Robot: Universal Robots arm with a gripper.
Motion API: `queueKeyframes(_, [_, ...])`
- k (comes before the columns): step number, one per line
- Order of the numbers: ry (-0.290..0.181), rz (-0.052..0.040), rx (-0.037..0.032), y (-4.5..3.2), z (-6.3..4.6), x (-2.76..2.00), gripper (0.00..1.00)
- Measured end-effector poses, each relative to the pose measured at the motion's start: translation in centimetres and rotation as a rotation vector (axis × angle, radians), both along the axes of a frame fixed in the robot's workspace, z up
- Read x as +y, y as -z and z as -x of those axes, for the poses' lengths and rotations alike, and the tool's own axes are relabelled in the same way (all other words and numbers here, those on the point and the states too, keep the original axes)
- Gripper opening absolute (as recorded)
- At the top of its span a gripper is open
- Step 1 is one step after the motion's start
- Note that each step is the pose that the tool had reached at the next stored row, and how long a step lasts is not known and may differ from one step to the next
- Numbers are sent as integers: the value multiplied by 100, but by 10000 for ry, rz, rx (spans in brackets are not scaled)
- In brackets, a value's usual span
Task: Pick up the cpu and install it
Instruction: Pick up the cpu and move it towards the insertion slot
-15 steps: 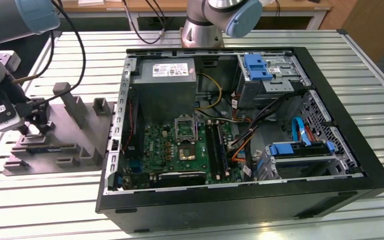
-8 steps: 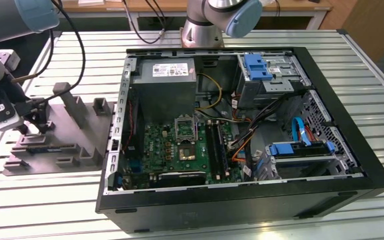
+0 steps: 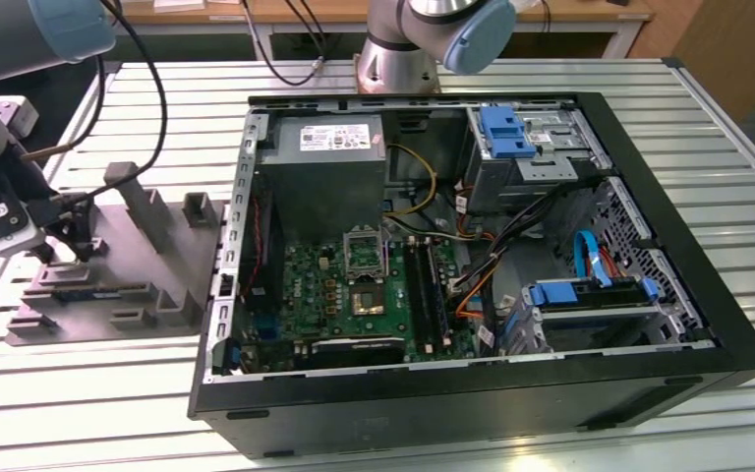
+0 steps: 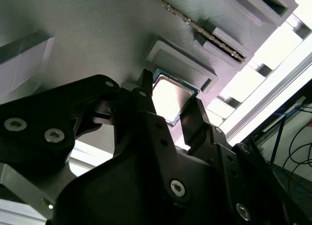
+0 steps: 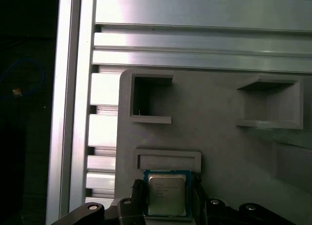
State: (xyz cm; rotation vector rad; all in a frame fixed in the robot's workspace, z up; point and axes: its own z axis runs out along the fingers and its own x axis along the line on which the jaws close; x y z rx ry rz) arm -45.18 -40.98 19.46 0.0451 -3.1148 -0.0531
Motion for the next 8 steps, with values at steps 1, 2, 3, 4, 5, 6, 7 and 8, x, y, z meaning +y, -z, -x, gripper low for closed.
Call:
queueKeyframes(1, [0, -1, 0, -3, 0, 0, 47])
queueKeyframes(2, [0, -1, 1, -7, 0, 0, 47])
queueKeyframes(3, [0, -1, 1, -11, 0, 0, 47])
queueKeyframes(4, [0, -2, 0, -14, 0, 0, 47])
queueKeyframes(5, [0, -3, -1, -17, 0, 0, 47])
queueKeyframes(6, [0, -3, -1, -21, 0, 0, 47])
queueKeyframes(7, [0, -3, 0, -24, 0, 0, 47])
queueKeyframes(8, [0, -3, 0, -28, 0, 0, 47])
